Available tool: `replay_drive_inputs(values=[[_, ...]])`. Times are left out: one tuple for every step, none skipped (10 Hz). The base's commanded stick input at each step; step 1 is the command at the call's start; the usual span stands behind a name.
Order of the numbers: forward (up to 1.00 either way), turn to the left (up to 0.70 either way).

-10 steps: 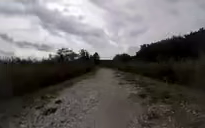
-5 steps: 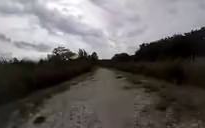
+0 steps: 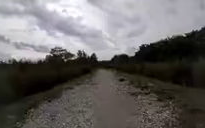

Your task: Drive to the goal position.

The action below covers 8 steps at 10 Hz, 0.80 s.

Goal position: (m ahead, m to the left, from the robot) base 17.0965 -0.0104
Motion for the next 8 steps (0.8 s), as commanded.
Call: replay_drive_inputs(values=[[0.85,0.00],[0.85,-0.04],[0.85,-0.34],[0.85,0.00],[0.85,0.00],[0.85,0.00],[0.85,0.00],[0.85,0.00]])
